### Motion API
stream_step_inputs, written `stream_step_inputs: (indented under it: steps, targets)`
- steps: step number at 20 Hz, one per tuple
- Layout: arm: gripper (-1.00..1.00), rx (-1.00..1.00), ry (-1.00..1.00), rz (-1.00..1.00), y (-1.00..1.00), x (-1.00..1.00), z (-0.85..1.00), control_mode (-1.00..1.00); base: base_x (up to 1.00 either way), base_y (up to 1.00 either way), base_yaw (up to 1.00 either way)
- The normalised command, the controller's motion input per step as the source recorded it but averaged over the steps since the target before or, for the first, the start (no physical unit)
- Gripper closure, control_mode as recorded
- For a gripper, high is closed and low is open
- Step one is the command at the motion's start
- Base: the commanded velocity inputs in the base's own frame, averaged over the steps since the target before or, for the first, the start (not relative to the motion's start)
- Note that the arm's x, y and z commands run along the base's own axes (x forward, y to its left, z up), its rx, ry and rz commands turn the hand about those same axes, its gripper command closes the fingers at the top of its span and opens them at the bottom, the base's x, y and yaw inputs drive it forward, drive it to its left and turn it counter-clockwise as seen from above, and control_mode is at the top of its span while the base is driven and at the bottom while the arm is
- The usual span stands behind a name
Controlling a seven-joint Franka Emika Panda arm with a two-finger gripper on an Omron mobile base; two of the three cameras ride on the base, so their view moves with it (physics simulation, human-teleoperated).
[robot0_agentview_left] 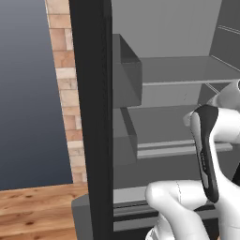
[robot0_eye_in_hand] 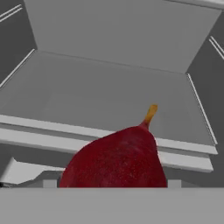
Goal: Retrieve the tangerine and pear from the fridge and place them into the bowl on the dining table.
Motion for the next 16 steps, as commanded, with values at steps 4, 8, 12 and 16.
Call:
stream_step_inputs:
  steps: [4,8,12,16]
  targets:
    - [1.00,0.00,0.00,0.00,0.00,0.00,0.00,1.00,-0.75,0.00,0.00]
    - [1.00,0.00,0.00,0.00,0.00,0.00,0.00,1.00,-0.88,0.00,0.00]
    - [1.00,0.00,0.00,0.00,0.00,0.00,0.00,1.00,-0.82,-0.10,-0.09]
    - [1.00,0.00,0.00,0.00,0.00,0.00,0.00,1.00,-0.45,-0.38,-0.39]
